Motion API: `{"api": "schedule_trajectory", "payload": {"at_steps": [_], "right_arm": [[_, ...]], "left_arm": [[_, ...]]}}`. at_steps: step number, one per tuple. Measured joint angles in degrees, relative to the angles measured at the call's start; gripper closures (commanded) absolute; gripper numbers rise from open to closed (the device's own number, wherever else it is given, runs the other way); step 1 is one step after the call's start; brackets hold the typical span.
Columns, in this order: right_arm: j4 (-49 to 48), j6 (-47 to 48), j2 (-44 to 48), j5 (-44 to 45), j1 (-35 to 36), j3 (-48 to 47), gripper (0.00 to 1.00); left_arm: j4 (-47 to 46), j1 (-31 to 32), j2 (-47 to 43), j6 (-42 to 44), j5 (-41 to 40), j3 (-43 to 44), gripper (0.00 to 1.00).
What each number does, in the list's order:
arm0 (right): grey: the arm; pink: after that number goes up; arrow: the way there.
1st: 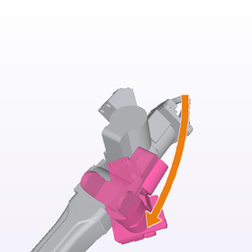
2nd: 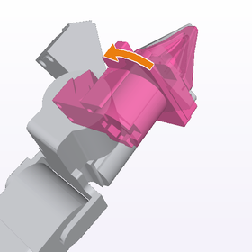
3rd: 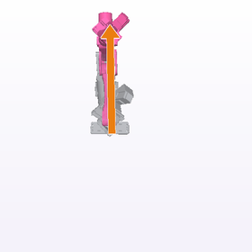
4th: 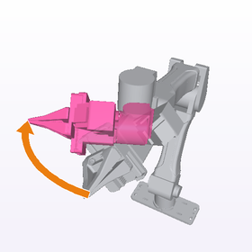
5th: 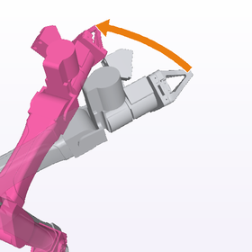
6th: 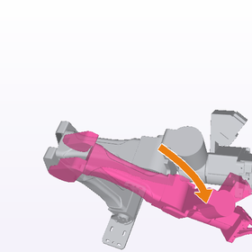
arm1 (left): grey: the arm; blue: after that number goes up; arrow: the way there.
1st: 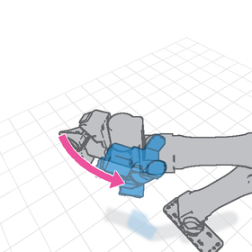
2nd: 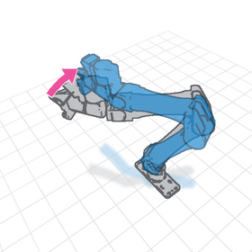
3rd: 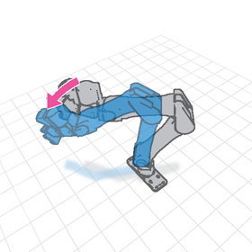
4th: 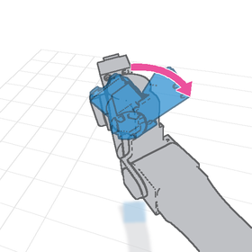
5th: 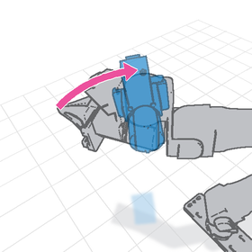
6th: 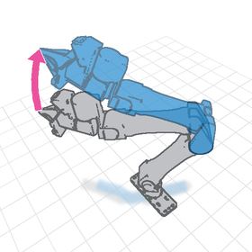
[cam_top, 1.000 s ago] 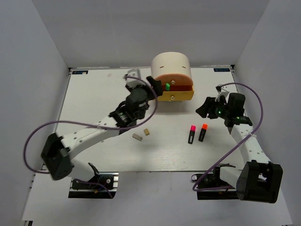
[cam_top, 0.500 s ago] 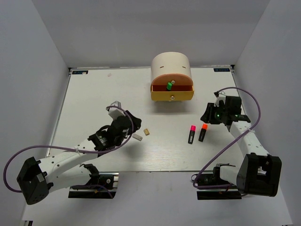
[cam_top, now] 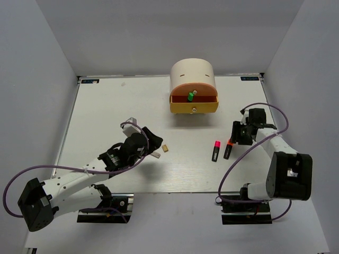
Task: Sort the stationery into containers
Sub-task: Pick up the pen from the center of the board.
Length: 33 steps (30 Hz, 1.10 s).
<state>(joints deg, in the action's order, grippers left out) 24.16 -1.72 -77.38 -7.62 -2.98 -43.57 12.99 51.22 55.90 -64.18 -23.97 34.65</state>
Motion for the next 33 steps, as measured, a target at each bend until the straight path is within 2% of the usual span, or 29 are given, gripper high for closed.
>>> {"api": "schedule_trajectory", "payload": {"at_steps": [15, 21, 26, 30, 33], "right_arm": [[-0.5, -5.1, -10.9, 4.5, 4.7, -4.3, 0.46], [-1.1, -5.9, -12.0, 6.2, 6.9, -4.8, 0.62], [-1.1, -6.3, -12.0, 6.0, 7.9, -4.8, 0.83], [-0.1, -4.9, -10.7, 3.1, 8.2, -5.4, 0.92], [0.7, -1.9, -6.5, -2.8, 8.2, -8.4, 0.95]], "left_arm": [[1.9, 0.0, -1.7, -1.6, 0.3, -0.7, 0.31], [2.3, 0.0, -1.8, -1.9, 0.0, -1.4, 0.3], [2.9, 0.0, -1.8, -2.3, 0.0, -1.6, 0.3], [2.9, 0.0, -1.8, -2.3, -0.1, -1.6, 0.3], [2.9, 0.0, -1.8, -2.3, -0.1, -1.6, 0.3]]}}
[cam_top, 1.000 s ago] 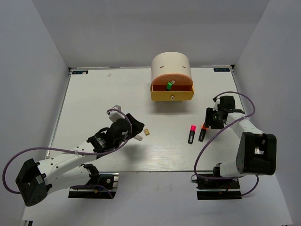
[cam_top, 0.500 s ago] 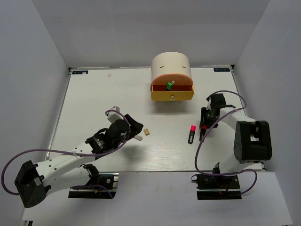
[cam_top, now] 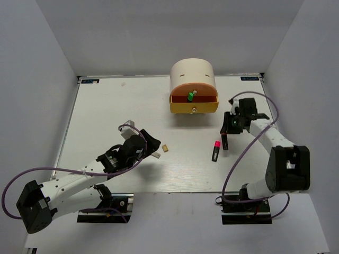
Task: Sort the stationery into containers
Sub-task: Pick up the pen from the center of the board, then place the pen in the drawer.
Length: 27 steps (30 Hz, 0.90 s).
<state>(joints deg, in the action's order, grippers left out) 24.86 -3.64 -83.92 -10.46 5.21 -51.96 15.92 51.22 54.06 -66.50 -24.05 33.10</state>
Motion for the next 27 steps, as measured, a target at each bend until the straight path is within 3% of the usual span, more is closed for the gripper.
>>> {"api": "schedule_trajectory", "payload": {"at_steps": [7, 14, 27], "right_arm": [[-10.7, 4.3, 7.8, -17.9, 0.1, -13.8, 0.96], [-24.4, 8.9, 3.9, -37.2, 2.2, -15.5, 0.96], [-31.4, 23.9, -4.4, -51.8, 8.1, -27.6, 0.98]], "left_arm": [[0.1, 0.0, -0.4, 0.0, 0.0, -0.5, 0.3], [0.6, 0.0, -2.8, -0.2, -0.1, -0.8, 0.3], [1.0, 0.0, -3.7, -1.0, -0.2, -1.6, 0.3]]}}
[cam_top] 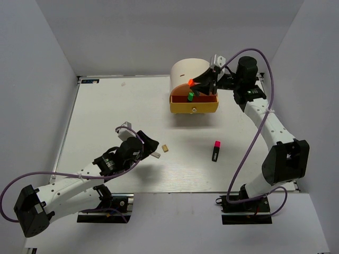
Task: Sort the stationery into containers
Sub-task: Place the pen in the drawer.
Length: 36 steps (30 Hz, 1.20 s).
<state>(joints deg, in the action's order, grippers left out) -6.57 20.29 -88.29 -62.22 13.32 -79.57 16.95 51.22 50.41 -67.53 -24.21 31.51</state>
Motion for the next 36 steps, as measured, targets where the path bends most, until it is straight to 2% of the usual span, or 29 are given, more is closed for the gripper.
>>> {"api": "schedule_trajectory", "payload": {"at_steps": [6, 12, 24, 33, 36], "right_arm": [[-1.6, 1.8, -4.6, -4.5, 2.9, -3.7, 0.99], [-2.0, 3.3, -9.6, -5.2, 6.2, -4.7, 0.99], [-0.5, 12.0, -14.2, -0.2, 8.1, -6.9, 1.0], [-0.9, 13.1, -14.4, 4.8, 8.3, -6.8, 1.0], [-1.0, 13.1, -14.4, 5.6, 8.4, -6.8, 0.97]], "left_arm": [[0.0, 0.0, 0.0, 0.0, 0.0, 0.0, 0.3], [0.8, 0.0, -0.2, -0.2, -0.4, -0.1, 0.3], [2.7, 0.0, -2.3, -1.5, -0.7, -0.4, 0.3], [3.2, 0.0, -2.3, -1.6, -0.7, -0.9, 0.3], [3.2, 0.0, -2.3, -1.6, -0.7, -0.9, 0.3]]}}
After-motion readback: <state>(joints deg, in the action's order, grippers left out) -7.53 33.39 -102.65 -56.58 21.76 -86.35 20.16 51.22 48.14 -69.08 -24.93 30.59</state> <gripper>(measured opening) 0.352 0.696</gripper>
